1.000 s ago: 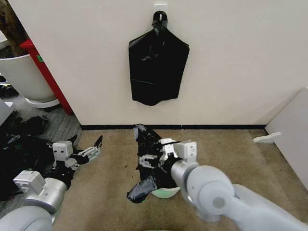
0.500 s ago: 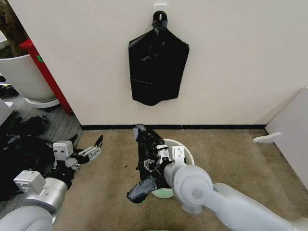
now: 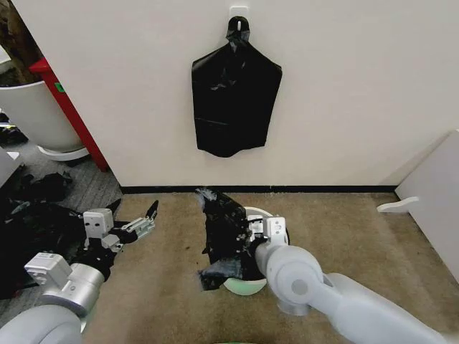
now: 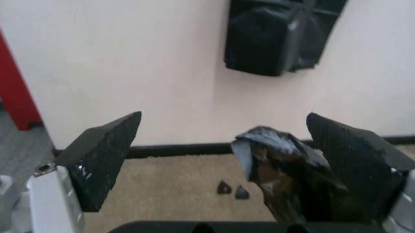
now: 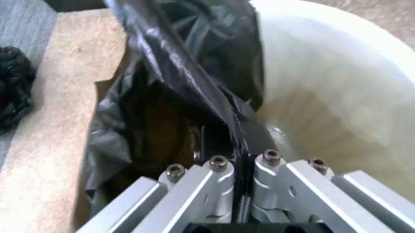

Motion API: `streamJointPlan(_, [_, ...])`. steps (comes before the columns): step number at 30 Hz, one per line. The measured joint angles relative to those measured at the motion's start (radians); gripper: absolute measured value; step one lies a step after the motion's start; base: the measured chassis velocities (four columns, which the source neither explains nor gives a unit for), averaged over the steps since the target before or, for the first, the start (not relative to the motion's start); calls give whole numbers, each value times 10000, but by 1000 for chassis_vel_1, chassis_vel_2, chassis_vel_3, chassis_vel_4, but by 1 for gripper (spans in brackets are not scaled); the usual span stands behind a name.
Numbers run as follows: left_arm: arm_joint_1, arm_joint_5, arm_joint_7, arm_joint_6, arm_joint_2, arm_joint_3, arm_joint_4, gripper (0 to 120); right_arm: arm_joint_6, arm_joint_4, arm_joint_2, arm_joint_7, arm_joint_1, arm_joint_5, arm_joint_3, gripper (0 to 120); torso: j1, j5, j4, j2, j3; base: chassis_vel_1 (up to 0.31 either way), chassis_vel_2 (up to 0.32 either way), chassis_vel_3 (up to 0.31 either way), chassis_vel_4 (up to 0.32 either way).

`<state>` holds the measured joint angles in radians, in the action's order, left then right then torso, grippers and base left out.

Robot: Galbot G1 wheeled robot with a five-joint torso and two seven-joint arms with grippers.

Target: Place the garbage bag over the trash bin.

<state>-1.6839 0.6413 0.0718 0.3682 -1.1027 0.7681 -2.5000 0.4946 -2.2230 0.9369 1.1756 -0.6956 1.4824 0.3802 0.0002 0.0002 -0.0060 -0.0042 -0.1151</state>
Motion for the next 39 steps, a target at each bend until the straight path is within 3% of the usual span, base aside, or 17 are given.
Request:
streamJointPlan(9, [374,-193,26,769,419,-599,358,100,-31,-137,-33,-15,-190,-35,-149,0,0,0,2,0,0,0,0,0,0])
streamJointPlan(20, [1853,290,343,1651,1342,-2700,718,100,-33,-238,-139,-17,-49,35,-155,0,0,-1,0,0,0,0,0,0,0])
streamJointPlan(24, [2750,528,1053,2122,1801,-3597,978,100,-34,-259,-205,-16,-27,147,-255,0,0,-1,1,0,0,0,0,0,0])
streamJointPlan(31, [3892,1073,1546,2607,1948,-4567,1597,100,-62,-285,-210,-16,-43,182,-297,0,0,-2,0,0,-1,0,0,0,0])
streamJointPlan(39, [4296,1142,1595,2786,2053,-5250,1981,100,-64,-204,-32,-38,25,212,-180,0,0,-1,2,0,0,0,0,0,0])
